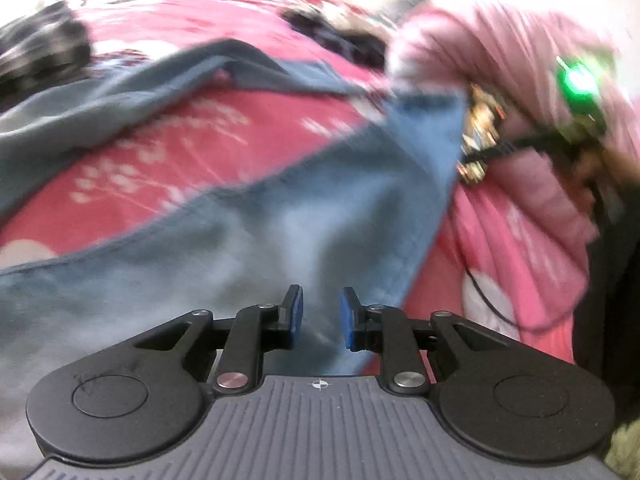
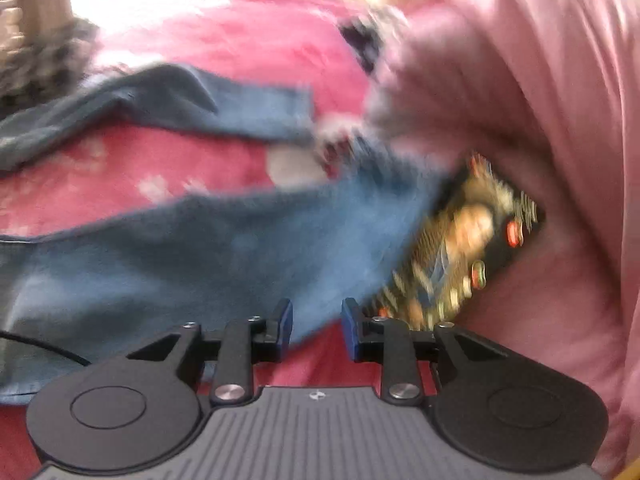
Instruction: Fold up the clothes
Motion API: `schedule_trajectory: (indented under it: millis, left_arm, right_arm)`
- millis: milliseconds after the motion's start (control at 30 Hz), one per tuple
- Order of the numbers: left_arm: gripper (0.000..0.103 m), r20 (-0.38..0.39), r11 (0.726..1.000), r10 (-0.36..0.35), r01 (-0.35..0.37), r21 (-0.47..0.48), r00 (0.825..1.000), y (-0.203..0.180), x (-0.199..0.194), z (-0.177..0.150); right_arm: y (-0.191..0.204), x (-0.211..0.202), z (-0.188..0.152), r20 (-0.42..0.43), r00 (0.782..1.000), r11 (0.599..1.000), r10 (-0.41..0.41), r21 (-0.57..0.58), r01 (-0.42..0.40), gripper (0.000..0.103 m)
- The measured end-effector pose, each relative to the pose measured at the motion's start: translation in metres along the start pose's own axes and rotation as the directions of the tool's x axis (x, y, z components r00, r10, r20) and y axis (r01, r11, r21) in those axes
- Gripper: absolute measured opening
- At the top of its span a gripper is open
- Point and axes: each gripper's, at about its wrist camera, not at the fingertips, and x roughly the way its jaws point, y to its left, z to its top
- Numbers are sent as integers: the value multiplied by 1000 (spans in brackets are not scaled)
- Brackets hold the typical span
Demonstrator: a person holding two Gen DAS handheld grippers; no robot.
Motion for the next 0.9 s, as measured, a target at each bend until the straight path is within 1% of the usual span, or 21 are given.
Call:
schedule_trajectory:
  millis: [67,100,167,200,300,333,367,400,467,533,567,667,767,800,900]
  left_arm:
    - [21,7,999,43,-43,-22,999,12,4,7]
    - [21,10,998,64,-64,-28,998,17,7,10]
    - [21,8,993,114,-114,-44,993,26,15,14]
    - [21,-1,988,146,-145,-56,989,32,19,16]
    - [21,-33,969,220,-223,-109,975,46,27,17]
    - [21,-35,965,223,-226,-130,974,51,28,16]
    - [21,-35,964,220,-223,-146,975,53,27,16]
    - [21,-34,964,216,-219,-154,976,55,26,15]
    - [21,-36,964,214,-217,-155,976,56,24,15]
    - [22,-43,964,212,-216,-155,976,55,24,17]
    - [23,-48,964,208,-213,-161,977,55,22,19]
    - [25,-45,961,190,-195,-197,981,57,9,24]
    - [26,-27,956,185,-186,-227,982,63,-19,32]
    - [28,-14,955,205,-204,-217,979,66,-30,35]
    - [31,22,940,302,-294,-172,953,76,-62,45]
  right_arm:
    - [16,8,10,33,998,997,52,-64,-50,19]
    - [24,15,14,44,996,993,81,-94,-77,18]
    - [44,35,22,56,992,981,113,-164,-103,13]
    - [51,45,25,54,991,976,121,-191,-109,13]
    - [56,81,33,21,994,970,104,-222,-96,12]
    - [53,94,35,4,995,971,100,-219,-96,12]
    - [49,107,36,5,996,974,94,-208,-91,8]
    - [45,115,39,27,996,976,89,-202,-82,8]
    - [38,127,49,45,998,980,50,-196,-40,8]
    - [29,126,59,44,997,990,59,-132,-53,8]
    - [26,122,64,58,996,992,70,-111,-63,9]
    - [25,101,74,109,986,989,124,-100,-113,11]
    - [33,89,87,119,975,977,190,-118,-176,12]
    - [38,88,91,117,972,973,202,-137,-185,12]
    - [57,92,102,121,968,953,219,-240,-185,13]
